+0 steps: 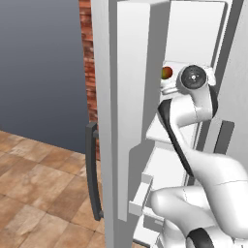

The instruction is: Take the fish and garlic from the second highest rack and move them to the highest rack where the mango and lemon wedge are located, to maximize freezer space. Close the freezer door after rearranging.

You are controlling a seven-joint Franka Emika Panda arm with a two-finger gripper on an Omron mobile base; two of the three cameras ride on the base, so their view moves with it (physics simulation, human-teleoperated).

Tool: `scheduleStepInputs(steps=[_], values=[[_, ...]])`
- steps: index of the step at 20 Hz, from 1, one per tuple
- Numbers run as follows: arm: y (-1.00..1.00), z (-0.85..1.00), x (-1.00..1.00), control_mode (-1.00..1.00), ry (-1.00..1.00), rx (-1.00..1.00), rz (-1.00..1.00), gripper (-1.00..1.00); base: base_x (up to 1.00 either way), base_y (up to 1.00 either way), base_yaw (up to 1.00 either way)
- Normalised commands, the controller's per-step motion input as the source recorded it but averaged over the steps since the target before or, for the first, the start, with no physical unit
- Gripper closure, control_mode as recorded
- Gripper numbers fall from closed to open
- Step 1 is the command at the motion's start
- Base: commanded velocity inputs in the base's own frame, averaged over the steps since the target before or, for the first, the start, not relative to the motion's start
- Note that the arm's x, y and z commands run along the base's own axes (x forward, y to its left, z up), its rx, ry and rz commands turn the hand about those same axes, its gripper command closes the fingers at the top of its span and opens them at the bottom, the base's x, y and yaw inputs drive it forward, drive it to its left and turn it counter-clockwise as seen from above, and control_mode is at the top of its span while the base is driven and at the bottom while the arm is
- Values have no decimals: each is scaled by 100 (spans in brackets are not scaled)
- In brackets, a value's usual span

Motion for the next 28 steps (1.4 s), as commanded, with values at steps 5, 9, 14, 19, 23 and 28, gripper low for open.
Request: scheduleStepInputs(steps=[5, 9, 14, 19, 23, 28], values=[[-18, 31, 73, -100, 3, 0, -15, 100, 0, 0, 0], [-27, 2, 86, -100, 11, 0, 0, 100, 0, 0, 0], [-41, 0, 60, -100, 3, 0, 0, 100, 0, 0, 0], [-42, -9, 50, -100, 1, 0, 1, 100, 0, 0, 0], [-32, -25, 53, -100, 2, 0, 7, 100, 0, 0, 0], [-32, -27, 44, -100, 0, 1, 12, 100, 0, 0, 0]])
